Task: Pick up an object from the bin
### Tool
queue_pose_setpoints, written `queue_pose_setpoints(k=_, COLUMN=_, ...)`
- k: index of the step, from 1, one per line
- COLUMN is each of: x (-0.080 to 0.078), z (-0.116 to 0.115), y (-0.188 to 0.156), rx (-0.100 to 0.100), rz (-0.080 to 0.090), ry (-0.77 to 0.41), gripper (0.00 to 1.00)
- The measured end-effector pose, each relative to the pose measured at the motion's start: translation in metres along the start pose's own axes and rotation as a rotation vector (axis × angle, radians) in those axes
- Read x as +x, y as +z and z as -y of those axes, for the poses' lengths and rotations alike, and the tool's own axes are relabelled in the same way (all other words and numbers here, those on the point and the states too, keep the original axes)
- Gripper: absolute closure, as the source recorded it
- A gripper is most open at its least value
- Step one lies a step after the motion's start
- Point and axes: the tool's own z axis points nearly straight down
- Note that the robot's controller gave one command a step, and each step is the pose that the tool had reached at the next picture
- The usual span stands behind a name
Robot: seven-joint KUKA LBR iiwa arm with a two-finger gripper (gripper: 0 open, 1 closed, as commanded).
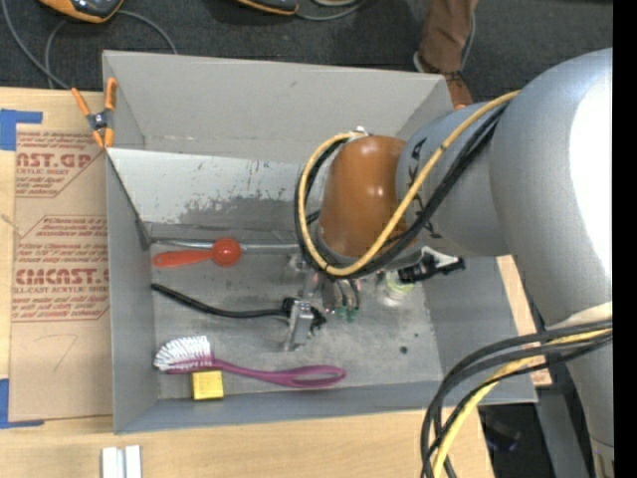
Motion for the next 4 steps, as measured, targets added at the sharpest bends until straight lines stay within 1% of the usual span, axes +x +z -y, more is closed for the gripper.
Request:
queue_pose_setpoints(k=1, x=-0.003, z=0.005, y=-0.072, rx=-0.003, rz=0.014, ry=0.076, gripper=0.0)
queue_pose_setpoints(k=2, x=-0.007, z=-0.037, y=-0.007, rx=0.0, rz=-0.002, ry=0.009, gripper=0.0)
queue_pose_setpoints(k=3, x=0.013, z=-0.026, y=0.023, rx=-0.004, rz=0.015, ry=0.271, gripper=0.0)
queue_pose_setpoints(k=4, x=0.002, z=-0.032, y=0.022, rx=-0.002, rz=0.004, ry=-0.09, gripper=1.0)
